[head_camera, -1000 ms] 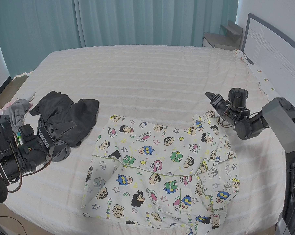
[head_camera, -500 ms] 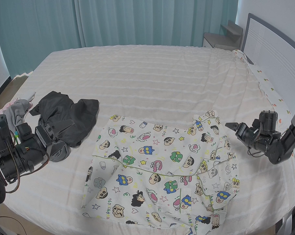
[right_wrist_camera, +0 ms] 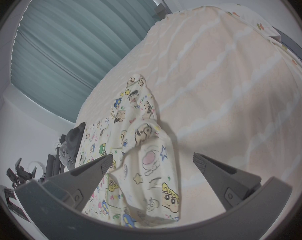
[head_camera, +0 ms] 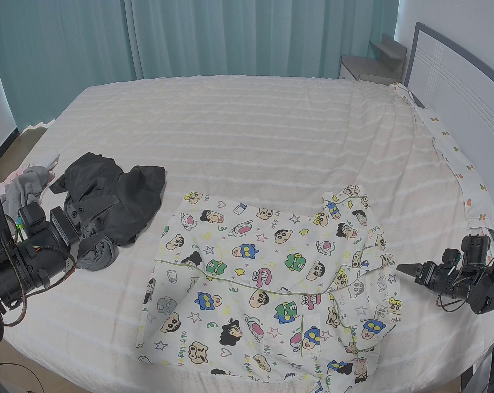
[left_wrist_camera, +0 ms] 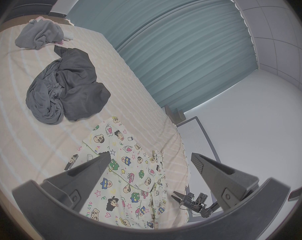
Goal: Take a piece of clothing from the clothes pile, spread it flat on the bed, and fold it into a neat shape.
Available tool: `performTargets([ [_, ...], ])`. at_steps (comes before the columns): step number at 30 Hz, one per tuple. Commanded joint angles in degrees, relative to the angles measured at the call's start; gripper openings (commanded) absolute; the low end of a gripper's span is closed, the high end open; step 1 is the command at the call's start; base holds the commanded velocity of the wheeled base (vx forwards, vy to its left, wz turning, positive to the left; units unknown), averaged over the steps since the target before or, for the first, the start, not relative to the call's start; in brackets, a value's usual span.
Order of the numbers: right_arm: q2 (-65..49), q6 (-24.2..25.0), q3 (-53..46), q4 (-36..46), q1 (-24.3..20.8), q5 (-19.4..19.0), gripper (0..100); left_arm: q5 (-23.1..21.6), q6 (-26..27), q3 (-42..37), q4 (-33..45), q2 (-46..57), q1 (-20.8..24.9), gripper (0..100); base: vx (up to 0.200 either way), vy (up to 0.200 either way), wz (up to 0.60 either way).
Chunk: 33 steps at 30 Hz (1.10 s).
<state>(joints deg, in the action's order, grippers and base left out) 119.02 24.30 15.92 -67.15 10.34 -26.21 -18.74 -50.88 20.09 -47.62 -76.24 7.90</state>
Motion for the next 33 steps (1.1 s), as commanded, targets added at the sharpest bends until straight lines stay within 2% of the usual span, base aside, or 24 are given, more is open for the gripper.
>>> performTargets([
  [1,6.58,-2.15,-1.16,-3.78,0.47,-0.95,100,-0.07,-0.01,-0.14,-0.02,0.21,0.10,100,0.000,0.000,0.00],
  [11,13.52,-0.92,-3.79,-15.56,-3.04,-0.68,100,-0.25,-0.01,-0.31,-0.02,0.04,0.19,100,0.000,0.000,0.00],
  [22,15.81,-1.00,-3.97,-17.93,-4.36,-0.60,100,-0.07,-0.01,-0.31,-0.02,-0.93,0.54,100,0.000,0.000,0.00],
  [23,15.81,-0.92,-3.97,-17.93,-4.36,-0.51,0,-0.07,-0.01,-0.31,-0.02,-0.93,0.54,100,0.000,0.000,0.00],
  [33,16.33,-0.92,-4.14,-20.22,-4.01,-0.07,0,-0.07,-0.01,-0.31,-0.02,-1.10,0.54,100,0.000,0.000,0.00],
])
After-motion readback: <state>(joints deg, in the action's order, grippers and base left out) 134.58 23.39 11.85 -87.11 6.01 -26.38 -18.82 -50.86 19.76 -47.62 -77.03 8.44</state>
